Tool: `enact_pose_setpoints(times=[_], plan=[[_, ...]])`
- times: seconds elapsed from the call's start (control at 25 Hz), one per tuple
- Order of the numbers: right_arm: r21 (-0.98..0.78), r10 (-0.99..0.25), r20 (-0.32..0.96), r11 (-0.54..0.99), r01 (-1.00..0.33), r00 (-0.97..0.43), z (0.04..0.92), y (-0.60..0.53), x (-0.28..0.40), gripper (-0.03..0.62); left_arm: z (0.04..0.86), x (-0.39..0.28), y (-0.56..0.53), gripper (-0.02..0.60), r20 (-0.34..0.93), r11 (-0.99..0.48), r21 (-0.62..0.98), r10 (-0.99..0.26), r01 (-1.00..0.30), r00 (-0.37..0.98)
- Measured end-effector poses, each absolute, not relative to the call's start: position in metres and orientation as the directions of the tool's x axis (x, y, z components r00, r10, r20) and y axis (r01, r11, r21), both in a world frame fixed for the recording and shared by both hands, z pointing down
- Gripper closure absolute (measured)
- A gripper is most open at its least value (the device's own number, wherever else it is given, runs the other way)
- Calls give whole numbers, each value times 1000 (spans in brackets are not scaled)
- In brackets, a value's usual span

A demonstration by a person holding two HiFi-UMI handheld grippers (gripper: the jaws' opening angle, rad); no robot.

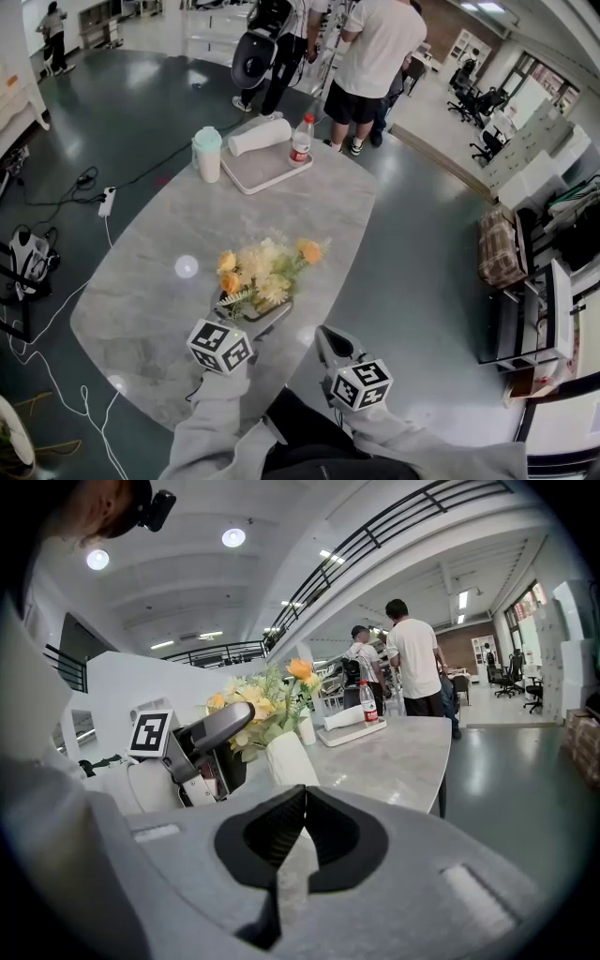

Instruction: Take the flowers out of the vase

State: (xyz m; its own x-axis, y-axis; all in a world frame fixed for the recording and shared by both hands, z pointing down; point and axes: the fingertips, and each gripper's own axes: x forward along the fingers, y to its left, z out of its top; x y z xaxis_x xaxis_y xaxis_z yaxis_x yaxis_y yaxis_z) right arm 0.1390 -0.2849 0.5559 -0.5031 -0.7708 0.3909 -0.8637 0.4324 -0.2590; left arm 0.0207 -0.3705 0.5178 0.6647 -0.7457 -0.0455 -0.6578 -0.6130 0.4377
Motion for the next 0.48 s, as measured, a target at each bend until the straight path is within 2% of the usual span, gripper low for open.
enact_pose_setpoints(times=[0.48], plan=[[-258,-772,394,427,-867,-498,560,-290,145,594,521,24,-378,14,-6,-546,439,-796,-714,605]])
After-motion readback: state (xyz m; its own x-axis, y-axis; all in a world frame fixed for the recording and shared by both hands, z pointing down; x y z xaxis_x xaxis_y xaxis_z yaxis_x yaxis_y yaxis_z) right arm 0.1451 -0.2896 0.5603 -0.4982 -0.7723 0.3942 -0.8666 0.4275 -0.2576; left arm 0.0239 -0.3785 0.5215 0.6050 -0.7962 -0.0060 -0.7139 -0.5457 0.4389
